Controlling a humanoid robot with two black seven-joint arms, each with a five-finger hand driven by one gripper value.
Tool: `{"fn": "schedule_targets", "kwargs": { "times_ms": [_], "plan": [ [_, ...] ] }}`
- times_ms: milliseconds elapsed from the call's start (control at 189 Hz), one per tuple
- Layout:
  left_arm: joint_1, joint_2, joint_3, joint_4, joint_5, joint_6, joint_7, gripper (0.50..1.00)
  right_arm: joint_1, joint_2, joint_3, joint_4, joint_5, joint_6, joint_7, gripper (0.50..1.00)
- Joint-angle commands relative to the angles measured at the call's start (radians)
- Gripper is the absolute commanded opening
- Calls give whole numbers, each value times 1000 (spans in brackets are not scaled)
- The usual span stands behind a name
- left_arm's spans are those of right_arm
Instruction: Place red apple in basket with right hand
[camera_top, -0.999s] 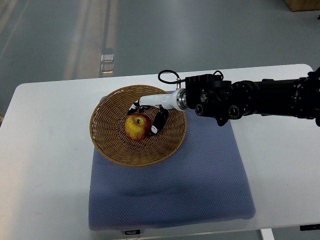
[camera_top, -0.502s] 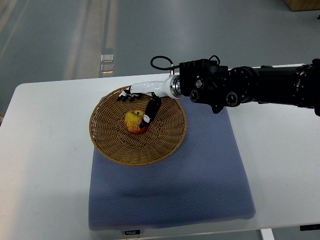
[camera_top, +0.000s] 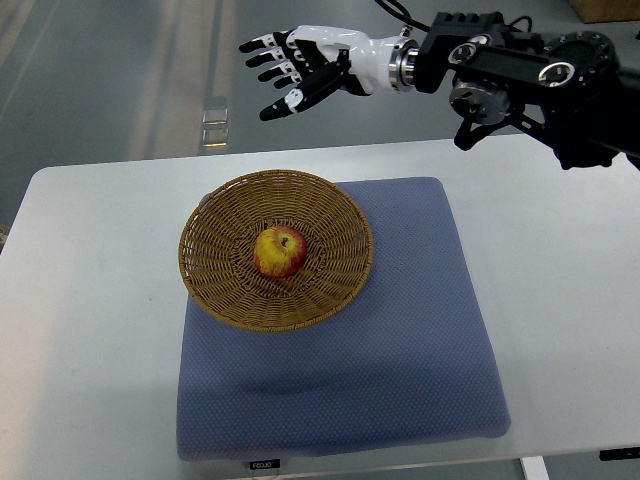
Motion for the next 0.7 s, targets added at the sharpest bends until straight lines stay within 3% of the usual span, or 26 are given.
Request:
{"fn": "schedule_targets", "kwargs": {
  "times_ms": [0, 206, 349, 692],
  "plan": [
    [0, 0, 0, 0, 0, 0, -1, 1000, -141, -31, 202, -70, 102, -40, -13, 913],
    [0, 0, 0, 0, 0, 0, -1, 1000, -383, -10, 558, -164, 155, -140, -19, 913],
    [0, 0, 0, -2, 2, 0, 1, 1000, -504, 33, 759, -184, 175, -152, -13, 915],
    [0, 0, 1, -2, 2, 0, 1, 1000, -552, 104, 791, -232, 175, -149, 27, 924]
  ]
}}
